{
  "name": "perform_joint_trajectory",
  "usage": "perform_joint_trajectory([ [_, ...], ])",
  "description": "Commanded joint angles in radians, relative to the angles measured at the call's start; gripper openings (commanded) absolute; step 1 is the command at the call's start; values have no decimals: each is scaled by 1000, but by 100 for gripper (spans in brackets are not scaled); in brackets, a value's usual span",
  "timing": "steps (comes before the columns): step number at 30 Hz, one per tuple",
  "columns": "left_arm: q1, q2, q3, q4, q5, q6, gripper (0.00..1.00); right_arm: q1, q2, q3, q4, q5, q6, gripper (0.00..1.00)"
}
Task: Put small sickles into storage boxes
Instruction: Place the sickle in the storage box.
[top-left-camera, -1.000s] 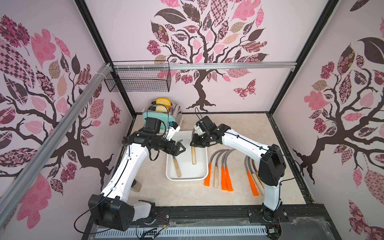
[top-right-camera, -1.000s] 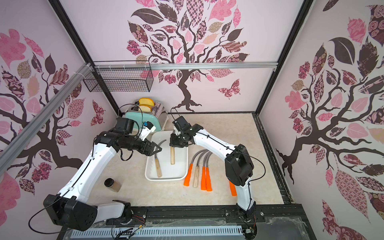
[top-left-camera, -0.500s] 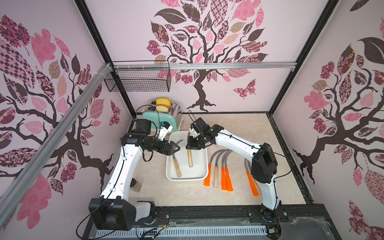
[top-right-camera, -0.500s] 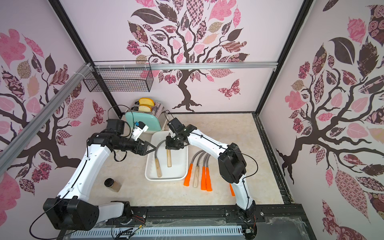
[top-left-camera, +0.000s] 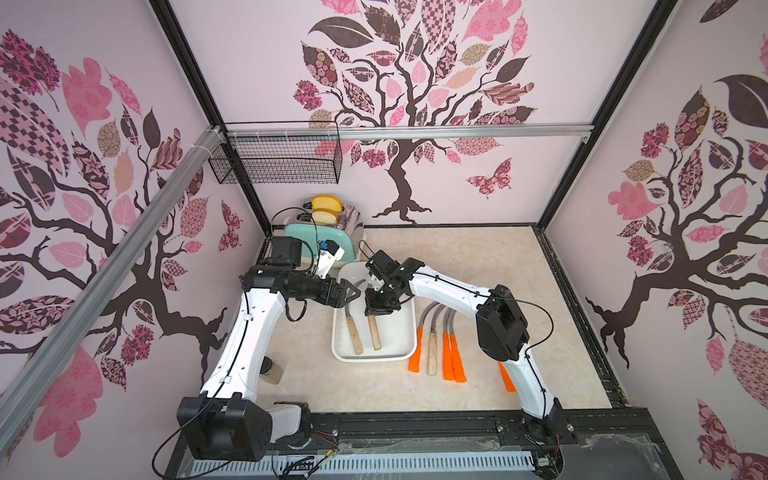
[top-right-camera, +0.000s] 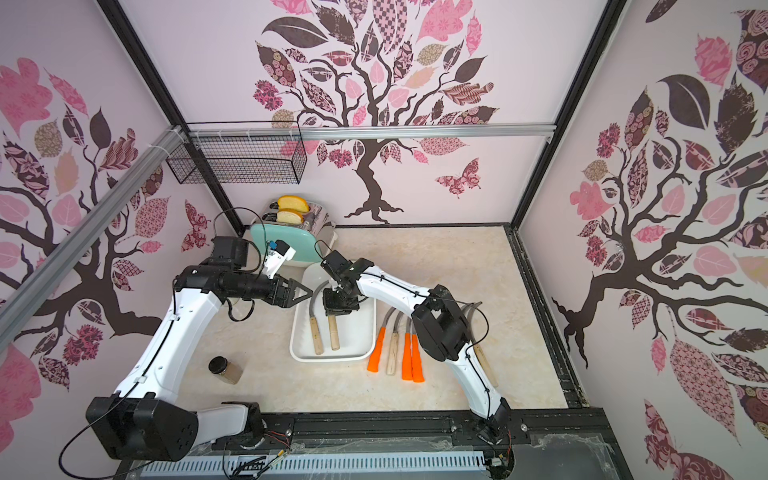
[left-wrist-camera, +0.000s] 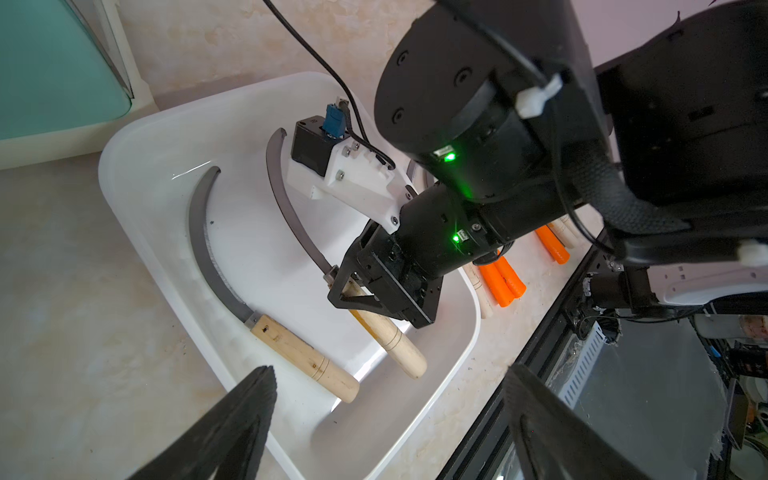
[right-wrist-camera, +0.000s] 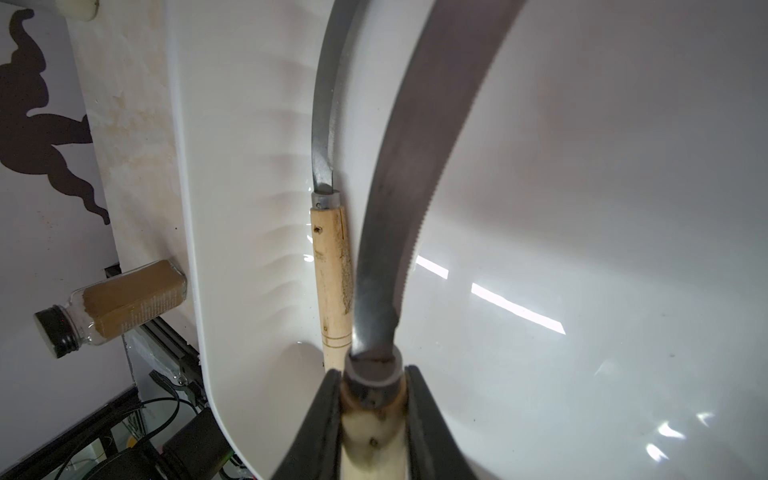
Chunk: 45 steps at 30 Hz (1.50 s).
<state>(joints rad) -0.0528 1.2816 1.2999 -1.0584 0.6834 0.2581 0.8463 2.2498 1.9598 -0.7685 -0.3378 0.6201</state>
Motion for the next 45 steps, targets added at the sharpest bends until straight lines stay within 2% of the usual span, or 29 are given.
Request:
perform_joint_trajectory([
  [1,2,-22,20,20,19,-4,90,8,36,70,-56,5,-26,5],
  [20,1,-15,48,20,30,-19,90,54,210,279,-167,28,-60,5],
  [32,1,-8,53,17,32,-26,90,53,266,306,-153,10,-57,5],
  [38,2,-10,43,-31,-8,23,90,51,265,306,-159,29,-64,6],
  [45,9,-17,48,-21,-18,-1,90,47,272,317,-160,23,-62,6],
])
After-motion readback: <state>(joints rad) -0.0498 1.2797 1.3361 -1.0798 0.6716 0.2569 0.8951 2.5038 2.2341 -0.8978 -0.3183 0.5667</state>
